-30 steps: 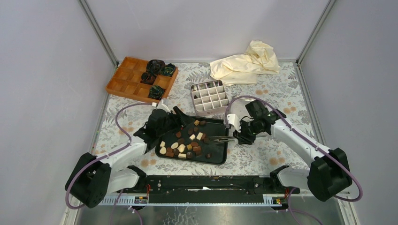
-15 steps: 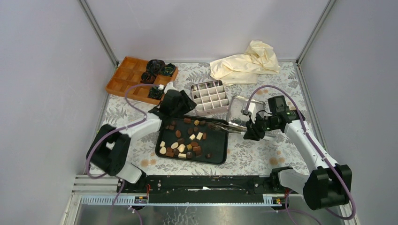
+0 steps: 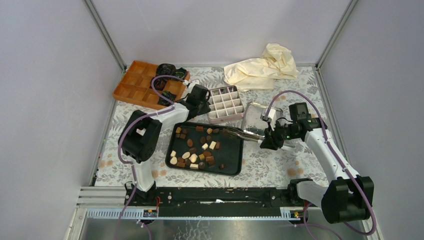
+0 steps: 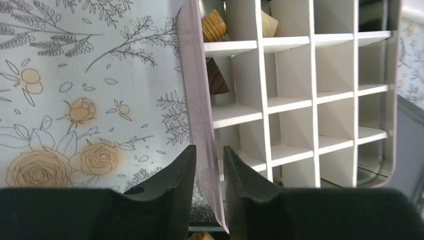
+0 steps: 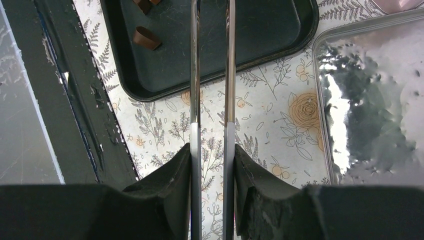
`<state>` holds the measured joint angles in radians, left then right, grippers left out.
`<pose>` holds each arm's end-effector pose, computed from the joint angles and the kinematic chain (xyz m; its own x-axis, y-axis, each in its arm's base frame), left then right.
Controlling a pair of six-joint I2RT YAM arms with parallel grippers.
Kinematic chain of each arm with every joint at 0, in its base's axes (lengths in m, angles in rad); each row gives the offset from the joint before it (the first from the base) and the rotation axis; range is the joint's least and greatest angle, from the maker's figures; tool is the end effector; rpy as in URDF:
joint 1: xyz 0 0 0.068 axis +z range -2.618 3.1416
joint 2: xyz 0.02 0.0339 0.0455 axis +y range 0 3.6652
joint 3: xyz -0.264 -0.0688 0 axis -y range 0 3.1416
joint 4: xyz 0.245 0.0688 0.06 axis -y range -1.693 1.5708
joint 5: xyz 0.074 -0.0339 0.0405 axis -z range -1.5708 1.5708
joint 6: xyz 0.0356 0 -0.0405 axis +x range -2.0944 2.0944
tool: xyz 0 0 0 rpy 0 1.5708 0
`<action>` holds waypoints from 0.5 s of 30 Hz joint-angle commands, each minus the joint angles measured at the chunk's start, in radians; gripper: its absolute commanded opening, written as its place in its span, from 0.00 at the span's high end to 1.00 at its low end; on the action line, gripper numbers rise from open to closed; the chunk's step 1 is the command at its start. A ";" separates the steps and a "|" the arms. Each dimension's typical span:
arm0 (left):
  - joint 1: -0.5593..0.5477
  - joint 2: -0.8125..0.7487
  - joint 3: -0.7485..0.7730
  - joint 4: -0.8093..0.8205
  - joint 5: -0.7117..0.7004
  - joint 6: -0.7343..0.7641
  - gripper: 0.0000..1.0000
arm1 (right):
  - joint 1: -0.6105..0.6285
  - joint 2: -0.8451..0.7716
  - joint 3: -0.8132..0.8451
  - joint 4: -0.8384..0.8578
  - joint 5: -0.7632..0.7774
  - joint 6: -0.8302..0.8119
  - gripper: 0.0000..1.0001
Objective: Pack the chocolate
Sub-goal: Pick up the fake chocolate from the plate, then adjust the packing box at the center of the board.
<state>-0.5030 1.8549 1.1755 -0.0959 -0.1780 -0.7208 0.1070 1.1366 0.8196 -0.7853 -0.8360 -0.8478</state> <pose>0.3536 -0.1874 0.1833 -0.7007 -0.3559 -0.6184 -0.1315 0.9163 -0.3783 0.2006 0.0481 0.2463 -0.2835 -0.5361 -0.7952 -0.9330 0.3459 0.0994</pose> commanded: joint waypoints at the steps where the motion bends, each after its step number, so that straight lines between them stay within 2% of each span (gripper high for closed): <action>1: 0.004 0.047 0.080 -0.064 -0.043 0.058 0.72 | -0.012 -0.006 0.006 -0.003 -0.074 0.006 1.00; 11: 0.003 0.071 0.137 -0.070 -0.103 0.059 1.00 | -0.043 -0.015 0.016 -0.017 -0.098 0.004 1.00; 15: -0.005 0.032 0.123 -0.021 -0.165 0.074 1.00 | -0.057 -0.016 0.032 -0.030 -0.105 -0.001 1.00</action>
<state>-0.5034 1.9305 1.2789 -0.1810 -0.2523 -0.6632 0.0647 1.1366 0.8196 -0.7925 -0.8703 -0.8478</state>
